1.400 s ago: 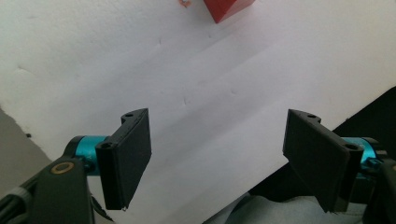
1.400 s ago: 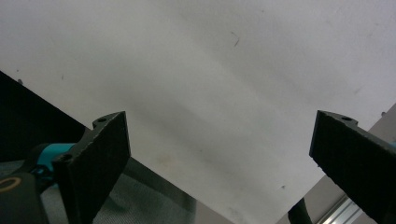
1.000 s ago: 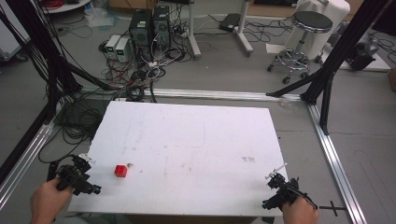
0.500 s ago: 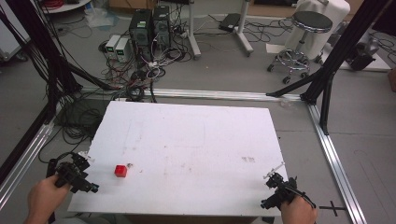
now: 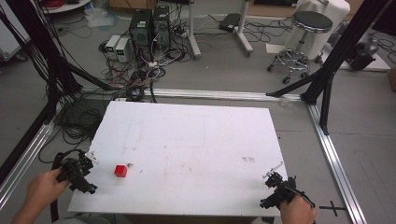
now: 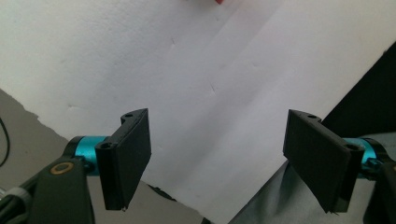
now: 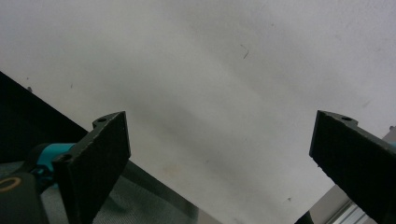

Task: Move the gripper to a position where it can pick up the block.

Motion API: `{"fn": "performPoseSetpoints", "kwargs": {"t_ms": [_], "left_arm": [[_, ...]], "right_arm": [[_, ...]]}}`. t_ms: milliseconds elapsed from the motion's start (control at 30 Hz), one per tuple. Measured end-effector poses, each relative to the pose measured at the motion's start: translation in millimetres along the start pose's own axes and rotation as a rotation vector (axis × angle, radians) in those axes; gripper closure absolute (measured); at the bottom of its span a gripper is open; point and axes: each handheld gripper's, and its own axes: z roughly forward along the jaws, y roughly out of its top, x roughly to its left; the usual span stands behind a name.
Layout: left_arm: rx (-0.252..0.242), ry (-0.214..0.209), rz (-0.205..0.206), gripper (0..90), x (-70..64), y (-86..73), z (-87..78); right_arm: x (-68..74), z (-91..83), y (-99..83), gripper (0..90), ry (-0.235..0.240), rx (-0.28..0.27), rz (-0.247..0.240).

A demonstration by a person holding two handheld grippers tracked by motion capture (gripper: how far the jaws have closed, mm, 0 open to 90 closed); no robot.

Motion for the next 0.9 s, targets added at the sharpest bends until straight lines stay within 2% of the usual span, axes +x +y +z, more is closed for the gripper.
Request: {"fn": "performPoseSetpoints", "kwargs": {"t_ms": [33, 67, 167, 367, 433, 533, 600, 733, 800, 900], "left_arm": [[0.009, 0.006, 0.024, 23.7, 0.3, 1.4, 0.5], [0.009, 0.006, 0.024, 23.7, 0.3, 1.4, 0.5], [0.041, 0.024, 0.079, 23.8, 4.9, 3.7, -0.3], [0.049, 0.003, 0.141, 23.7, 10.9, 8.0, -1.2], [0.061, -0.005, 0.185, 23.7, 14.7, 12.1, -3.5], [0.064, -0.016, 0.209, 23.7, 17.1, 15.3, -4.6], [0.075, -0.021, 0.247, 23.7, 20.9, 20.9, -7.0], [0.071, -0.013, 0.277, 23.7, 23.9, 26.5, -10.4], [0.078, -0.008, 0.311, 23.8, 26.3, 31.4, -13.5], [0.071, 0.001, 0.339, 23.8, 27.3, 36.8, -15.6]], "right_arm": [[0.7, 0.1, -0.6, 4.4, 0.001, 0.000, 0.011], [0.9, -0.3, -0.9, 4.4, -0.002, 0.001, 0.010], [0.8, -0.4, -0.9, 4.4, -0.002, -0.001, 0.009], [0.5, 0.2, -0.2, 4.4, -0.004, 0.002, 0.002], [0.5, 0.2, -0.2, 4.4, -0.005, 0.004, 0.001], [0.7, 0.6, -0.4, 4.4, -0.001, 0.006, 0.006], [0.7, 1.0, -0.7, 4.4, -0.002, 0.005, 0.009], [0.1, 1.2, -1.2, 4.4, -0.001, -0.001, 0.006], [0.4, 1.0, -1.3, 4.4, -0.001, 0.003, 0.008], [0.8, 1.0, -1.0, 4.4, -0.001, 0.006, 0.011]]}}
